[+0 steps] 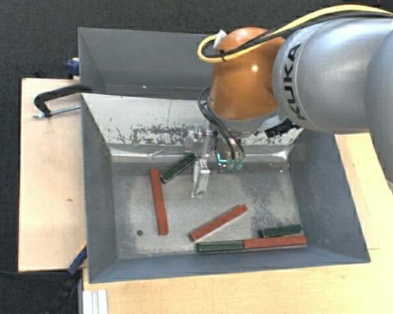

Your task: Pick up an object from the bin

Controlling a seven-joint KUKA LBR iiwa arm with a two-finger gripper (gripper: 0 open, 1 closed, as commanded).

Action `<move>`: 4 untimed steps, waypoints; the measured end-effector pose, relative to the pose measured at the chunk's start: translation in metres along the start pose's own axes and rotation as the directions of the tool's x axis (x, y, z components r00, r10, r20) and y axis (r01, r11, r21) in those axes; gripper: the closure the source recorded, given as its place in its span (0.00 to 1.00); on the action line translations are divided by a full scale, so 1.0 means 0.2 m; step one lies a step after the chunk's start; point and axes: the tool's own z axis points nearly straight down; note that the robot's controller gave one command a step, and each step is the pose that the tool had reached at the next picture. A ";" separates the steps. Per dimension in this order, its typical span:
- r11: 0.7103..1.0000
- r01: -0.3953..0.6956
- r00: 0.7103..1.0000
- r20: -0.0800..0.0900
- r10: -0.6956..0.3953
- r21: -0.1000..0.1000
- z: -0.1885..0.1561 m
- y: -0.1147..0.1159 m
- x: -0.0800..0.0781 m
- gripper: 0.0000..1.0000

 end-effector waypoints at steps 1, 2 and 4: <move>1.000 -0.001 1.000 0.008 0.001 -0.001 -0.02 0.00 -0.01 0.00; 0.999 -0.045 0.999 0.013 0.045 -0.002 0.29 -0.16 0.00 0.00; 0.999 -0.045 0.999 0.003 0.045 -0.001 0.34 -0.41 0.13 0.00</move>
Offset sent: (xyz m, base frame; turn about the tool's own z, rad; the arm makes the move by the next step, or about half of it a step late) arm -0.0053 -0.0531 -0.1001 0.0743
